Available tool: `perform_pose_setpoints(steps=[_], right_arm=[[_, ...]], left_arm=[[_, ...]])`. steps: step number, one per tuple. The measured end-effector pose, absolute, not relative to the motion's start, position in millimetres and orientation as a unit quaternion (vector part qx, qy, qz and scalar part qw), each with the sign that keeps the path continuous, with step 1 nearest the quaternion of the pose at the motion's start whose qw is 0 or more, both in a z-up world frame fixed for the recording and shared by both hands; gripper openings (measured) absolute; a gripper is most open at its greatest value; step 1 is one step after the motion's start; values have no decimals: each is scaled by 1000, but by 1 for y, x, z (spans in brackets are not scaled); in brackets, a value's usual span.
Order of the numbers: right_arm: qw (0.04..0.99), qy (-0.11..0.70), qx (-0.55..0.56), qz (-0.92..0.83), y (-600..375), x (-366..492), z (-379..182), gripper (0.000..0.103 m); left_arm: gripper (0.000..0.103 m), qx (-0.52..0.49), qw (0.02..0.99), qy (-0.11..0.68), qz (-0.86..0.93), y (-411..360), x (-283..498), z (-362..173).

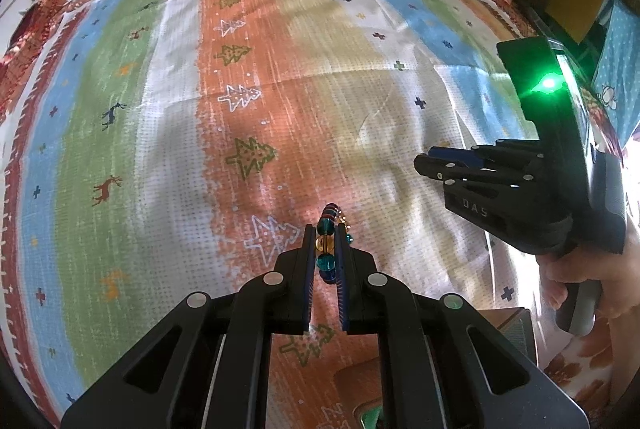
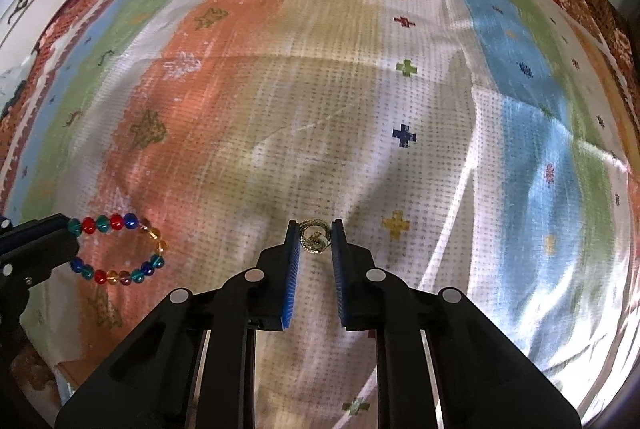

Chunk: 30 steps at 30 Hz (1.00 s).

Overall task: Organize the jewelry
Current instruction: 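Lift the multicolor bracelet and gold charm and carry them over the tin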

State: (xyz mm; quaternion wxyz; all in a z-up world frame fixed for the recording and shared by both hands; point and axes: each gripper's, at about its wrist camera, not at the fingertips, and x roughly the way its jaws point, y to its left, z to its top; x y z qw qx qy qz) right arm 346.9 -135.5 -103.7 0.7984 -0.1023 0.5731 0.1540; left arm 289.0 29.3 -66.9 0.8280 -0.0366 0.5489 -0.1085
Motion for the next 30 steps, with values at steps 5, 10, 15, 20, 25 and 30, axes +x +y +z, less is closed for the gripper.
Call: perform_pose_setpoints(steps=[5,10,15,20,25,30], right_arm=[[800,570,-97,156,-138,344,-98,16],[809,558,-86,164,-141,333,-80,16],[816,545,-91,171,-140,319,-66,16],[821,536,-97,170,-143,304,-57,16],[827,527,-96,170,-150,289,-47,16],[835,513,-91,178,-155,272,-33,16]], left_arm=[[9,-38,830,545,-110,27,284,-62],[9,-43,836,535,-112,26,278,-53],[9,-48,840,529,-111,26,271,-47],[9,-50,846,520,-110,23,265,-38],[9,-49,852,512,-101,21,256,-32],[9,-53,855,506,-103,16,248,-23]])
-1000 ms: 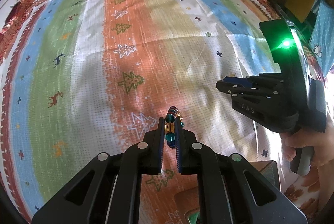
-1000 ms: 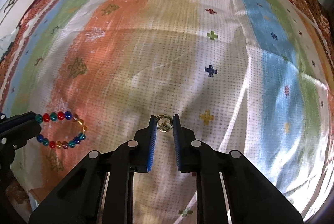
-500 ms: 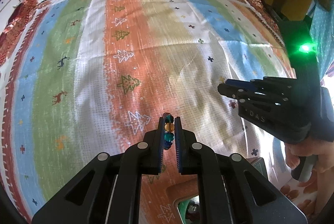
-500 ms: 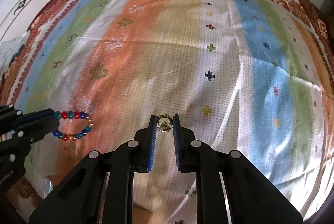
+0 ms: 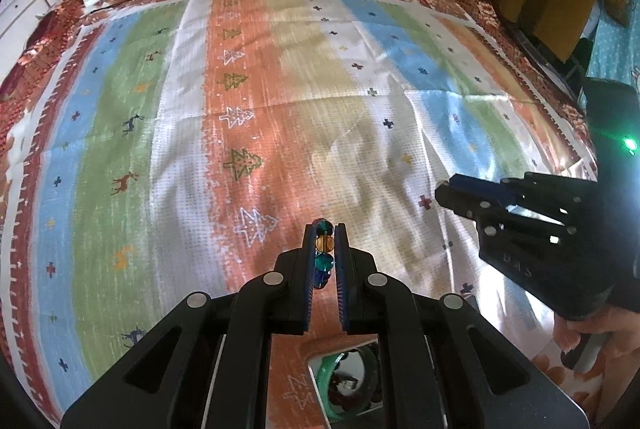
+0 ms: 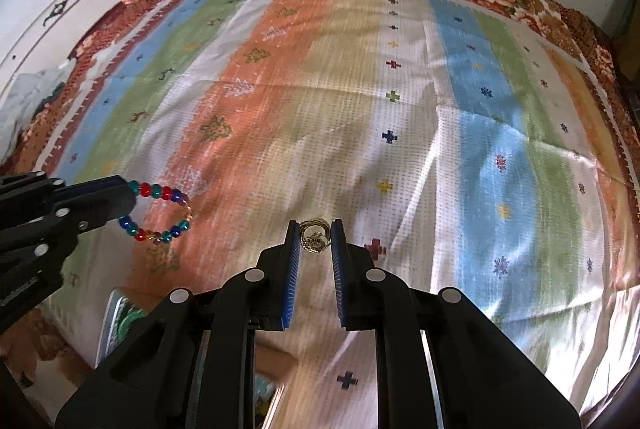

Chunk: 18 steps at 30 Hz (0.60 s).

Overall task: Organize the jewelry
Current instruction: 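Lift the multicolor bracelet and gold charm and carry them over the tin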

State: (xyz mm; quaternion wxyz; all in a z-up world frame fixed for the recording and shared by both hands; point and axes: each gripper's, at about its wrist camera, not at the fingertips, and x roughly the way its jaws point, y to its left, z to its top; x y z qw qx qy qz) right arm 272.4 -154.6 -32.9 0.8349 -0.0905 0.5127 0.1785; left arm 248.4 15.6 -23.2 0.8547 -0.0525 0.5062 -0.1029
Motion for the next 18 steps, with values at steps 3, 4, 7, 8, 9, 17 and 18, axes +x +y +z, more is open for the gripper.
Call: perform_pose_setpoints(steps=[3,4,7,8,9,17,18], right_arm=[[839,504,-89,185,-156,263,-24,16],[841,501,-88,186,-156,260,-22,16],[844,493,-89,192,-158,249,-16,16],[845,491,-89,193,-158,247,-15,16],[845,489,-90,195,-158,243,-14,16],[854,472,-89,201,-160,224,-4,16],[854,471,-90,202,-160,222,-4,16]], left_arm=[[9,-47,860,498,-103,10,242,-17],[9,-42,862,496,-101,8,240,-15],[9,-36,863,495,-98,4,237,-15],[9,-37,863,494,-97,4,236,-14],[9,-40,863,494,-98,4,235,-14],[9,-52,866,485,-106,3,221,-6],[9,-54,868,483,-105,4,218,-4]])
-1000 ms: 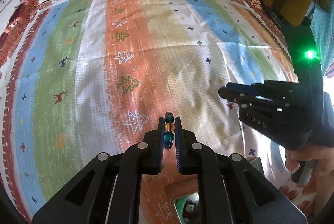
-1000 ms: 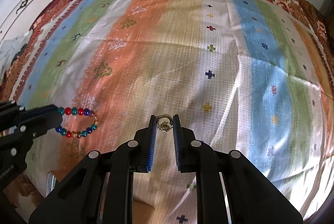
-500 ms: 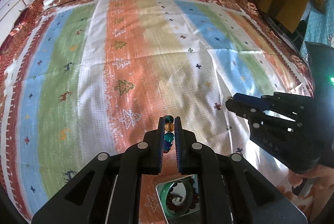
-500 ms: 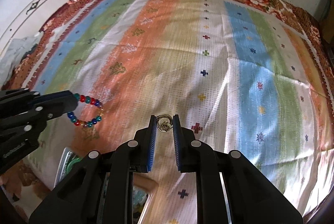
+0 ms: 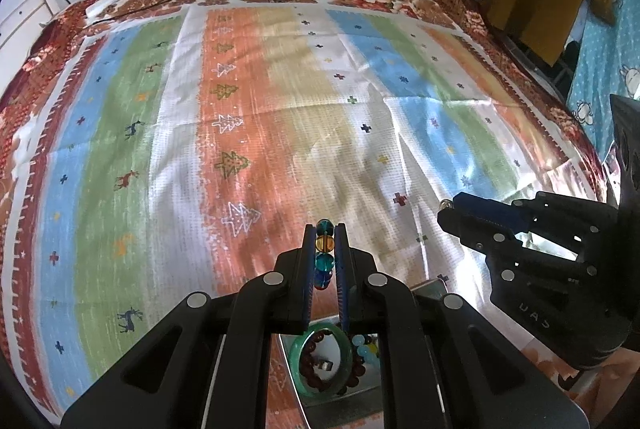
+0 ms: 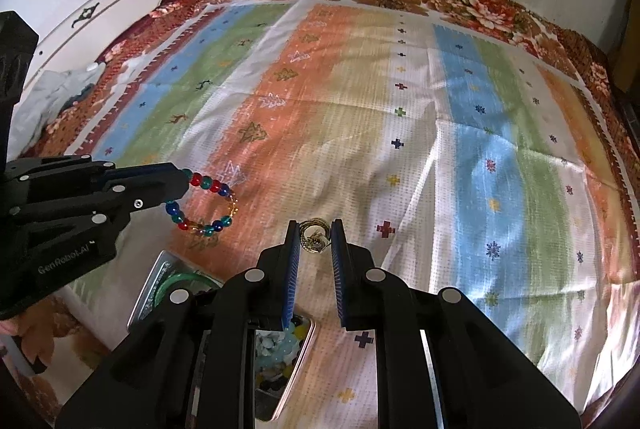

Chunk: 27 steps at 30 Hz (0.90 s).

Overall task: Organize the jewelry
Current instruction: 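Lift the multicolor bracelet and gold charm and carry them over the tin, then open both tools to drop the bracelet and charm into the tin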

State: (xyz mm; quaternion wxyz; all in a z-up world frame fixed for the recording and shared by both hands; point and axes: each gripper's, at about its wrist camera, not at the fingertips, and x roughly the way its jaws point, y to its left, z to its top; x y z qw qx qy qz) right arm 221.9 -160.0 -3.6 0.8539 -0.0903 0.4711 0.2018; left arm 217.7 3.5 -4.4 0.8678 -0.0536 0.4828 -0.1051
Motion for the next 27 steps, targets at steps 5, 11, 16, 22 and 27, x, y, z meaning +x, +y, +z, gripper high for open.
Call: perform_pose_setpoints(steps=[5,11,16,22,27], right_arm=[[856,466,-93,202,-160,213,-3,16],[860,461,-80,206,-165,201,-3,16],[861,456,-70,215,-170,189,0,16],[859,455,-69,224,-172,173,0,16],[854,459,-72,233,-169,163,-4,16]], left_arm=[[9,-59,873,472,-105,7,205,3],[9,-62,877,463,-108,9,188,7],[9,-59,880,458,-114,7,173,8],[9,-57,881,454,-119,4,160,8],[9,-51,880,455,-123,-2,148,5]])
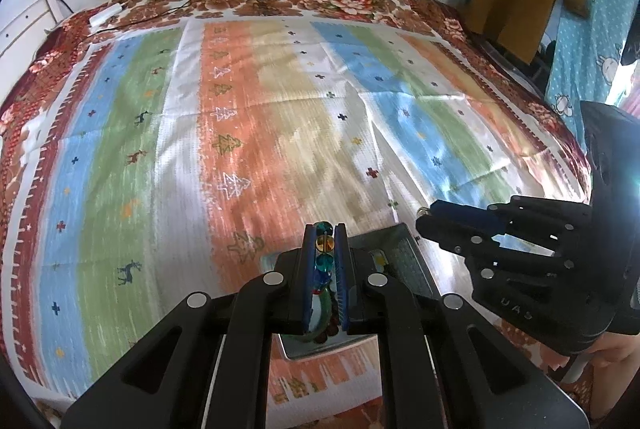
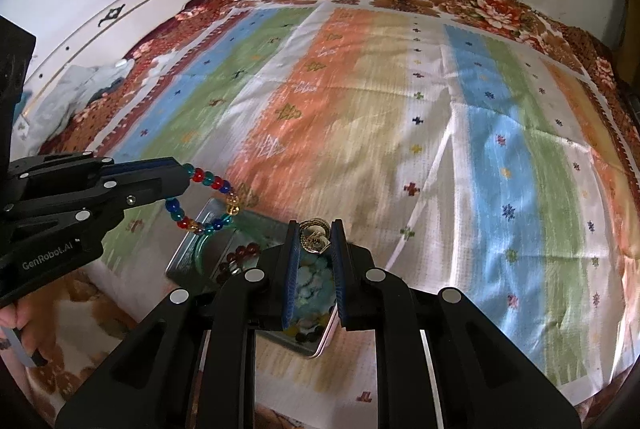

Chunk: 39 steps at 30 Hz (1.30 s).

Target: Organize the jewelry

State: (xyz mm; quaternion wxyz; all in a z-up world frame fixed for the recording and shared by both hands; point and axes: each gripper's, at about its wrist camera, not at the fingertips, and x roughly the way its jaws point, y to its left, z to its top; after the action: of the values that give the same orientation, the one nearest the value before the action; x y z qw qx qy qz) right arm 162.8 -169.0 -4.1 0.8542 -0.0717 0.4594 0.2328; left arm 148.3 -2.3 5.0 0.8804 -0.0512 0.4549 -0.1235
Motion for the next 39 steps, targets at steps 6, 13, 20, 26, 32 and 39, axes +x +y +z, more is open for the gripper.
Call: perform_pose_setpoints(steps=[6,13,20,26,32,39], right_arm=[[849,464,-85,238,-166,156,-9,16],[852,455,-97,240,-172,148,-7,36],[864,432,-71,250,-187,135,1,47],[870,416,-51,258,-200,124,6,60],[875,403,-50,265,-206,111,8,72],[872,397,-44,282,-210,100,9,85]], left_arm=[[9,-43,875,466,-119,-6,140,-3],[24,-62,879,462,-98,11,133,-3],[46,-71,881,460,-90,20,120,-5],[63,-74,882,456,-96,22,108,-6],[83,-55,884,452,-108,14,96,-9],[97,-24,889,441,-119,1,82,-9]])
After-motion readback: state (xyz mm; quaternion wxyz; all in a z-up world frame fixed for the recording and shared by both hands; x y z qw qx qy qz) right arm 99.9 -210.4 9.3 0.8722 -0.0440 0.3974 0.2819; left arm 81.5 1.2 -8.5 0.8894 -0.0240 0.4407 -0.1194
